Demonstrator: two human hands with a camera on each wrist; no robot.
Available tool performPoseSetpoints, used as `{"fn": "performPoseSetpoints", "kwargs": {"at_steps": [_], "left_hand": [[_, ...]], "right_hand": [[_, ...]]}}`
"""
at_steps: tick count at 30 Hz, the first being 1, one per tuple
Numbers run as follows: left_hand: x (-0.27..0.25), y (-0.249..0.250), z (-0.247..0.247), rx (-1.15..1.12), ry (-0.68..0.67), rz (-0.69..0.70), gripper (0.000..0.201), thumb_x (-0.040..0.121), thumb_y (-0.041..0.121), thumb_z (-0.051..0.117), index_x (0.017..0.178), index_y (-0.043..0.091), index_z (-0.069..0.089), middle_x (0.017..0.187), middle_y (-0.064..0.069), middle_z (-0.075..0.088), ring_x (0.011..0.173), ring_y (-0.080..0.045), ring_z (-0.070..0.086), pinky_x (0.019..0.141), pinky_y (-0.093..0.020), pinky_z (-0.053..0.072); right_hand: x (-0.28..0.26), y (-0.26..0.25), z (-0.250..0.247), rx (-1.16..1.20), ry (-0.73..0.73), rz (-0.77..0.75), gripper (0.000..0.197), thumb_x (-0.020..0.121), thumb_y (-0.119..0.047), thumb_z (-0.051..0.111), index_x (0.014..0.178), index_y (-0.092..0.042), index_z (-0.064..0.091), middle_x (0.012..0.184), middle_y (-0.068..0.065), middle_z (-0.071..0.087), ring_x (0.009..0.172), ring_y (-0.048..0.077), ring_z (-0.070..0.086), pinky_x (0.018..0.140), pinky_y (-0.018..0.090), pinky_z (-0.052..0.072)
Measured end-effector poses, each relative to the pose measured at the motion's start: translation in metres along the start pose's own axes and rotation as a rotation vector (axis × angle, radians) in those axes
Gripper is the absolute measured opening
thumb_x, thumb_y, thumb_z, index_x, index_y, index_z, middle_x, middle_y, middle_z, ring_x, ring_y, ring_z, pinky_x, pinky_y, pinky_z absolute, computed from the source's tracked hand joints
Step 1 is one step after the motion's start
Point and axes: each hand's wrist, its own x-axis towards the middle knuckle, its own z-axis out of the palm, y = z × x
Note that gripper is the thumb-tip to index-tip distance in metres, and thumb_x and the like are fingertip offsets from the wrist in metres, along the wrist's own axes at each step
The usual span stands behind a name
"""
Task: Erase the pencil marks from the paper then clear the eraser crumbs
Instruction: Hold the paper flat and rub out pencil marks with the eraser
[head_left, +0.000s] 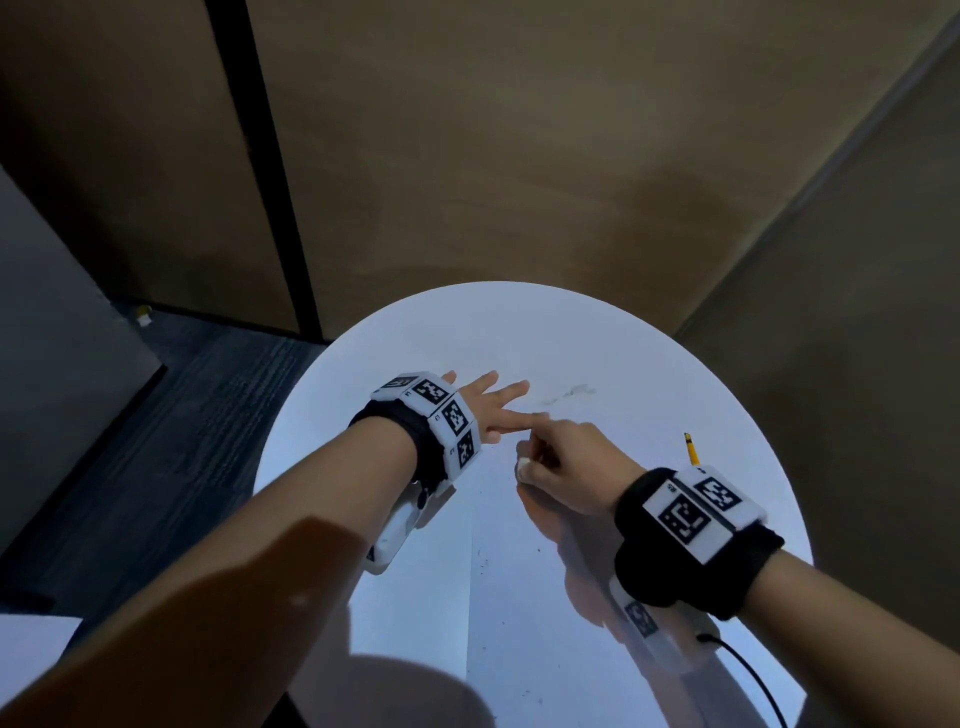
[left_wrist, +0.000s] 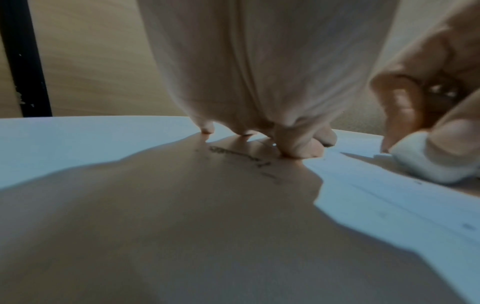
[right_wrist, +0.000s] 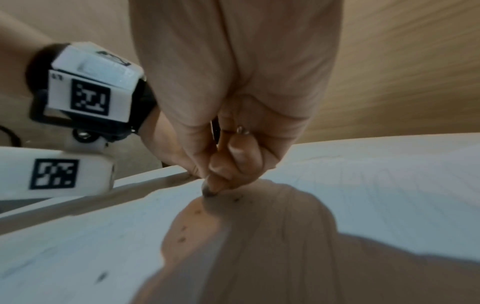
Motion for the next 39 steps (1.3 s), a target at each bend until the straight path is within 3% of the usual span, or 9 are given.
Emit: {"fn": "performPoseSetpoints", "kwargs": {"at_steps": [5,11,17,22,27,30,32,36,39], "left_hand": [[0.002,0.004,0.003,0.039,0.033,-0.048,0.050,0.104,0.026,0.031,0.149,0.039,0.013,0.157,0.011,-0.019,0.146,-0.025,-0.011,0.112,-0.057,0.009],[-0.004,0.002,-0.002,-0.018,0.017,0.004,0.053,0.103,0.032,0.026,0.148,0.043,0.000,0.157,0.009,-0.019,0.145,-0.026,-0.013,0.112,-0.058,0.004],[-0.001,0.004,0.001,0.035,0.026,-0.029,0.052,0.103,0.024,0.031,0.150,0.037,0.011,0.157,0.009,-0.020,0.146,-0.026,-0.011,0.112,-0.058,0.008],[-0.004,0.001,-0.002,-0.014,-0.003,0.010,0.061,0.089,0.058,0.010,0.148,0.044,0.001,0.157,0.009,-0.019,0.145,-0.026,-0.012,0.112,-0.058,0.005],[-0.001,0.004,0.001,0.018,0.029,-0.031,0.049,0.104,0.026,0.028,0.149,0.038,0.014,0.157,0.009,-0.019,0.146,-0.026,-0.012,0.112,-0.057,0.007],[-0.006,0.002,-0.002,-0.027,0.016,0.006,0.052,0.099,0.053,0.016,0.148,0.044,-0.001,0.157,0.008,-0.020,0.145,-0.026,-0.012,0.112,-0.058,0.004],[-0.006,0.002,-0.002,0.016,-0.011,0.012,0.084,0.073,0.084,-0.005,0.147,0.045,-0.006,0.156,0.008,-0.022,0.144,-0.025,-0.012,0.111,-0.060,0.004],[-0.001,0.005,-0.002,0.052,0.021,-0.030,0.054,0.103,0.030,0.028,0.150,0.038,0.003,0.157,0.007,-0.021,0.145,-0.030,-0.011,0.112,-0.060,0.010],[0.001,0.005,0.001,0.042,0.027,-0.043,0.053,0.102,0.026,0.037,0.150,0.035,0.015,0.157,0.009,-0.019,0.146,-0.026,-0.011,0.113,-0.057,0.008]], "right_hand": [[0.018,-0.006,0.001,-0.011,0.110,0.077,0.007,0.091,-0.016,0.052,0.087,-0.011,0.053,0.097,0.012,0.063,0.080,0.017,0.047,0.052,0.019,0.031],[0.003,-0.009,0.006,-0.039,-0.016,-0.019,0.031,0.091,-0.010,0.046,0.120,-0.017,0.055,0.087,0.007,0.063,0.077,0.019,0.051,0.061,0.021,0.030],[0.012,-0.008,0.011,-0.006,0.138,0.095,0.010,0.092,-0.013,0.046,0.095,-0.007,0.054,0.096,0.014,0.063,0.090,0.028,0.056,0.065,0.026,0.032],[0.003,-0.014,0.006,-0.054,-0.060,0.042,0.016,0.090,-0.012,0.048,0.103,-0.010,0.057,0.096,0.009,0.065,0.080,0.019,0.049,0.067,0.025,0.036],[0.010,-0.016,0.007,-0.016,0.101,0.114,0.014,0.092,-0.013,0.046,0.098,-0.006,0.056,0.100,0.014,0.063,0.093,0.027,0.056,0.066,0.025,0.032],[-0.005,-0.016,0.006,-0.039,-0.048,0.059,0.009,0.092,-0.014,0.047,0.083,-0.015,0.051,0.086,0.007,0.062,0.081,0.021,0.053,0.055,0.022,0.029],[-0.006,-0.013,-0.005,-0.057,-0.116,0.076,0.019,0.088,-0.016,0.054,0.073,-0.020,0.045,0.073,-0.006,0.054,0.072,0.013,0.049,0.051,0.013,0.033],[0.011,-0.013,-0.022,0.035,0.037,0.113,0.009,0.088,-0.017,0.057,0.082,-0.013,0.051,0.080,0.000,0.054,0.077,0.015,0.048,0.054,0.011,0.031],[0.016,-0.018,-0.005,-0.023,0.053,0.110,0.006,0.091,-0.016,0.052,0.087,-0.012,0.050,0.092,0.010,0.061,0.083,0.021,0.051,0.053,0.022,0.030]]}}
